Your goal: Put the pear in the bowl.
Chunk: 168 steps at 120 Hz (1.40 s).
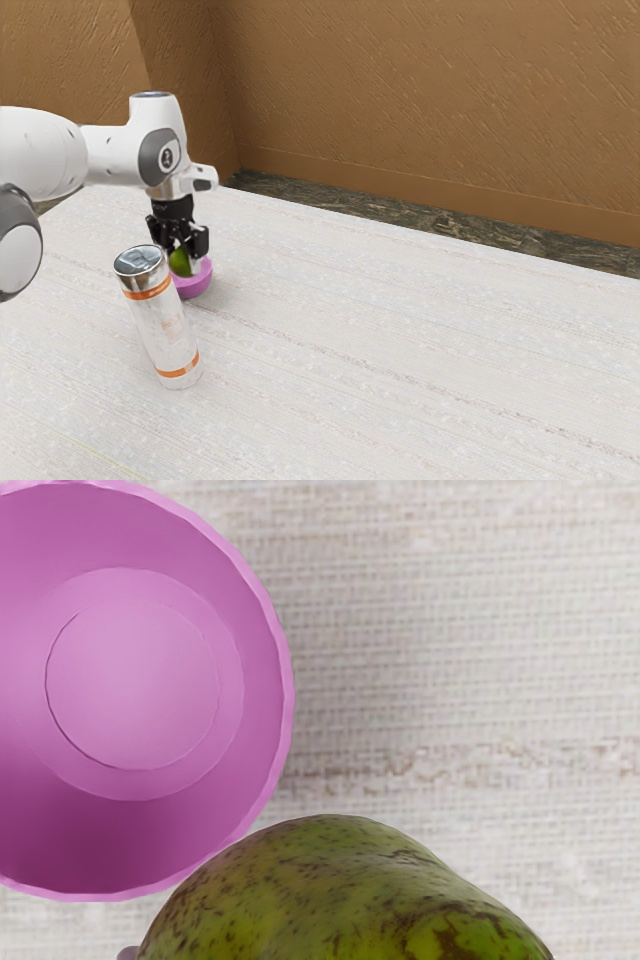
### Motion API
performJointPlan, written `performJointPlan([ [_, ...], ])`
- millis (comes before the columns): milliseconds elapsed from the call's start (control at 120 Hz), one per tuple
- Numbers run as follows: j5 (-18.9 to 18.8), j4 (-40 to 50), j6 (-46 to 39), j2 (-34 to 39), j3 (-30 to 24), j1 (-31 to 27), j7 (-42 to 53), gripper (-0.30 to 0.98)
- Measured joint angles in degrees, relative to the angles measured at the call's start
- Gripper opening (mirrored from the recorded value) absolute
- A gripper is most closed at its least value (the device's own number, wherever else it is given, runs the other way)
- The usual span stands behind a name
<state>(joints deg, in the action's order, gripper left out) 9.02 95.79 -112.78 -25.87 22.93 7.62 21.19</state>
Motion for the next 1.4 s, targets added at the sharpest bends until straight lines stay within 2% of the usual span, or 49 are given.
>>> performJointPlan([
  [467,0.64,-10.28,0.41,-9.28,-0.99,-4.64,1.89,0.38],
  [708,0.90,-11.04,0.50,-10.93,-3.34,-7.06,2.41,0.37],
  [817,1.01,-13.58,0.64,-12.10,-6.11,-10.13,2.59,0.38],
  [1000,1.00,-14.30,0.71,-12.39,-6.99,-10.88,2.85,0.53],
  [1117,1.08,-13.45,0.68,-10.95,-7.02,-9.56,2.91,0.59],
  [1233,1.19,-12.57,2.26,-5.89,-7.02,-8.03,2.76,0.62],
  [1400,1.08,-12.35,6.59,3.34,-7.02,-2.38,0.93,0.65],
])
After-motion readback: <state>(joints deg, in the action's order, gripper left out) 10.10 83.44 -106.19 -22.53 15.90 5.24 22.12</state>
